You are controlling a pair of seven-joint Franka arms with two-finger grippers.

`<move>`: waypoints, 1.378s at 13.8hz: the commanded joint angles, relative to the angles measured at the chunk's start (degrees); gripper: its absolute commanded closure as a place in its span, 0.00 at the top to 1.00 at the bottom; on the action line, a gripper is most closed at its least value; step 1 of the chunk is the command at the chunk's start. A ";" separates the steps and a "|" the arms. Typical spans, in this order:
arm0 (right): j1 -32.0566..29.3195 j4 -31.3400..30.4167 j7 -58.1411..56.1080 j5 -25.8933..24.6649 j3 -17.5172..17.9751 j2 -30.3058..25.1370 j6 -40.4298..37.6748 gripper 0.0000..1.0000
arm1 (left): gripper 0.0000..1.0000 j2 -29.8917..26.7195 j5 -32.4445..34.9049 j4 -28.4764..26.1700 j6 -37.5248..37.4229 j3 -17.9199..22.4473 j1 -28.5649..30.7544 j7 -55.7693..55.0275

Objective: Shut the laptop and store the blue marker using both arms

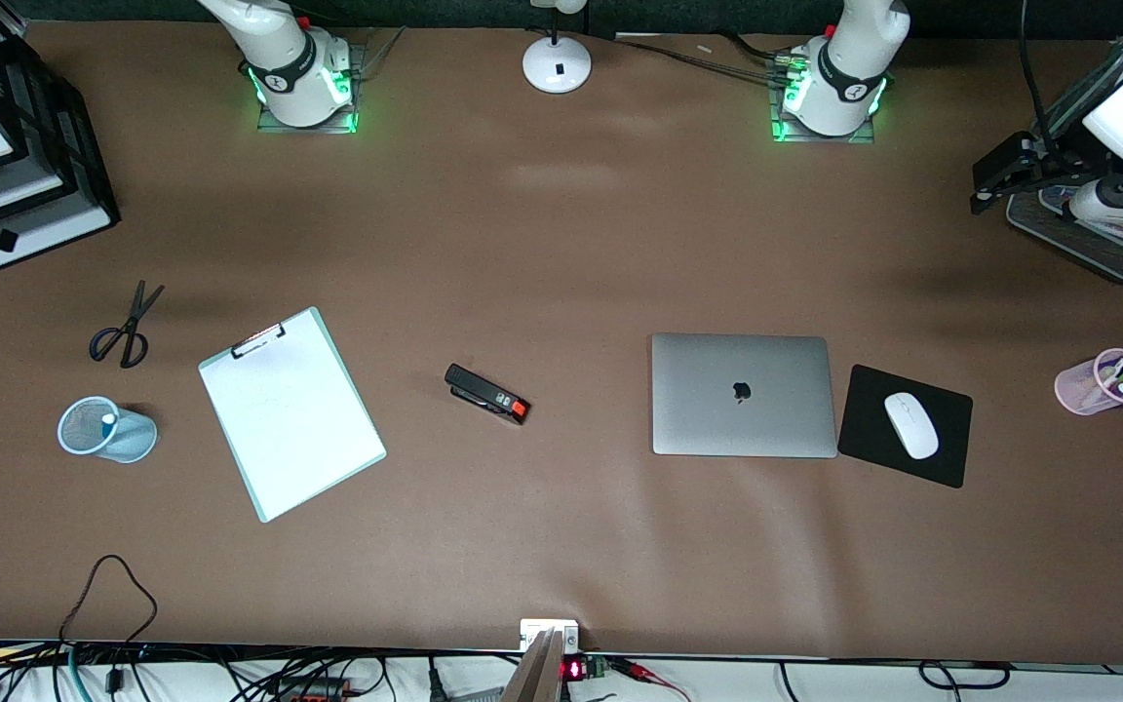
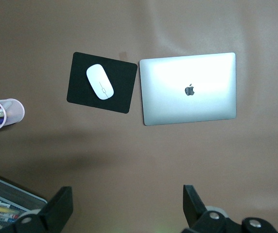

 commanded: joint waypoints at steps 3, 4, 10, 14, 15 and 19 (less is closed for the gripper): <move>3.02 -0.95 -3.37 -0.57 -4.27 -1.53 0.72 1.00 | 1.00 -1.30 0.99 -1.47 1.03 -0.08 0.31 1.05; 3.02 -1.82 -3.02 0.04 -4.27 -2.14 1.50 1.00 | 1.00 -1.30 0.99 -1.73 1.12 -0.08 0.31 1.05; 3.28 -11.06 -3.11 -0.04 -3.48 -9.18 7.05 1.00 | 1.00 -1.30 0.99 -2.17 1.65 -0.08 0.83 0.96; 3.19 -9.57 -2.75 0.49 -3.57 -9.18 4.68 1.00 | 1.00 -1.30 0.99 -2.17 1.73 -0.08 0.83 0.96; 3.19 -9.56 -2.84 0.49 -3.57 -9.18 5.02 1.00 | 1.00 -1.30 0.99 -2.17 1.73 -0.08 0.83 0.96; 3.19 -9.48 -2.84 0.39 -3.66 -9.18 4.85 1.00 | 1.00 -1.30 0.99 -2.17 1.73 -0.08 0.83 0.96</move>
